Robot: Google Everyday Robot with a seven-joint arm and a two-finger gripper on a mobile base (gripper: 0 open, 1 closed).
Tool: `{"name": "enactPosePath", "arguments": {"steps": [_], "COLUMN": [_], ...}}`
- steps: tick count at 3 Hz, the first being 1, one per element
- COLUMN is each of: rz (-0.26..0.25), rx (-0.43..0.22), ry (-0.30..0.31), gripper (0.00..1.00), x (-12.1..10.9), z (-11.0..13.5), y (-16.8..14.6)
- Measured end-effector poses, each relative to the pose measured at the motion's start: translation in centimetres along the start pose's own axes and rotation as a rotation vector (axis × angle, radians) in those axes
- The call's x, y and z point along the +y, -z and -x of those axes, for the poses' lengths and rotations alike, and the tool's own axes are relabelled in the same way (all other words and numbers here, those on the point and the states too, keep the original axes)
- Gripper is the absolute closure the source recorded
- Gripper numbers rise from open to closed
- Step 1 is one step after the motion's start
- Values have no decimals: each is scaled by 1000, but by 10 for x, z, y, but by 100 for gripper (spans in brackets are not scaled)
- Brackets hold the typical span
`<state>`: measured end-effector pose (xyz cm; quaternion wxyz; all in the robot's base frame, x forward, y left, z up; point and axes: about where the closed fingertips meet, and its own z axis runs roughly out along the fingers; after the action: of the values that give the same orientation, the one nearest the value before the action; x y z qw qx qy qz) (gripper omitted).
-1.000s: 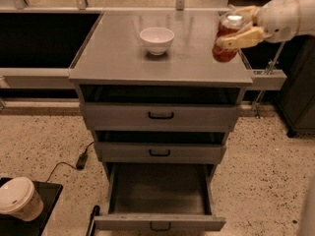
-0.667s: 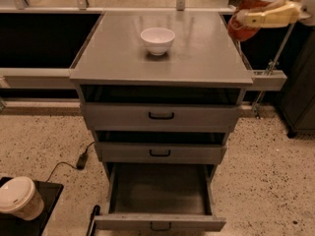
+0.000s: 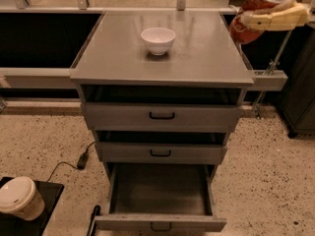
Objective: Place coke can into bottom drawer
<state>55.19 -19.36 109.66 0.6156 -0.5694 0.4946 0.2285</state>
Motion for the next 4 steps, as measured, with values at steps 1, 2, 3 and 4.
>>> {"name": "enactPosePath", "arguments": {"steps": [1, 2, 3, 4], "rz": [15, -11, -70, -77], "rx": [-1, -30, -54, 8], "ry": [-23, 5, 51, -34], "gripper": [100, 100, 100, 100], "x": [12, 42, 83, 132], "z": [-12, -14, -33, -107], "y": [-2, 4, 12, 7]}}
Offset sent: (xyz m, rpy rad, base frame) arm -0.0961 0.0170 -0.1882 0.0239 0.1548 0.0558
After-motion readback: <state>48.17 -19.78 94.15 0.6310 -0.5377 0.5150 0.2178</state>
